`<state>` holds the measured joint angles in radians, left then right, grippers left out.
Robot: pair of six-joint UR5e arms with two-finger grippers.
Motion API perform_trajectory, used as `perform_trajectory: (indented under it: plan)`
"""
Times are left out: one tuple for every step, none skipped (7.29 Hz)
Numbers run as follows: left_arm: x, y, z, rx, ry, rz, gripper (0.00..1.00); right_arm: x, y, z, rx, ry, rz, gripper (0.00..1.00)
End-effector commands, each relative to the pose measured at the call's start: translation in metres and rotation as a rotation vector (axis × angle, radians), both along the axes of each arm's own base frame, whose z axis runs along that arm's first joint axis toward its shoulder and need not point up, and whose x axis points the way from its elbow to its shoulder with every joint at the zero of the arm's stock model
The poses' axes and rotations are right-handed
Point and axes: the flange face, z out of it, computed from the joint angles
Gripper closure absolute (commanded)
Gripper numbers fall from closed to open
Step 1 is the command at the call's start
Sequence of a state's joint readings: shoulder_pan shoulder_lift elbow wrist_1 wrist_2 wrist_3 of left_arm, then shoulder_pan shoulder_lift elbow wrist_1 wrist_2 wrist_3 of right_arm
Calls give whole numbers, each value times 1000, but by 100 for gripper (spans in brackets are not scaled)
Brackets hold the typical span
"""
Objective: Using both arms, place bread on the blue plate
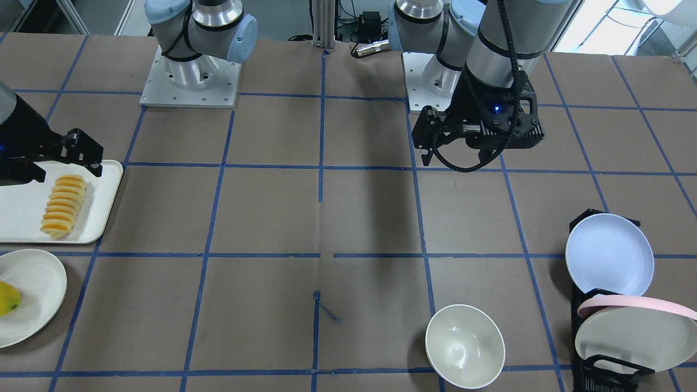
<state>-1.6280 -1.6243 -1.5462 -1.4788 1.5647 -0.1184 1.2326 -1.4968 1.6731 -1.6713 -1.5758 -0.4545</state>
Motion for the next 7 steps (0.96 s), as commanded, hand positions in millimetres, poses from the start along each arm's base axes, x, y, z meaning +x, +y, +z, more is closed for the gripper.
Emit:
perform_trajectory:
  plan:
    - [-1, 1, 1, -1, 3, 1, 0, -22, 6, -20, -14, 5, 17, 0]
    - [-2, 1, 2, -4, 4, 0, 0, -29, 8, -27, -27, 8, 20, 0]
    - [-2, 1, 3, -6, 4, 0, 0, -40, 13, -36, -15, -3, 24, 0]
    - [-2, 1, 2, -4, 4, 0, 0, -49, 20, -50, -1, -14, 23, 0]
    - [-3, 1, 1, -1, 5, 0, 0, -60, 27, -70, -21, 1, 20, 0]
    - [-4, 0, -2, 4, 5, -2, 0, -74, 34, -87, -57, 26, 25, 0]
    - [-4, -2, -5, 10, 4, -3, 0, -75, 45, -109, -49, 13, 11, 0]
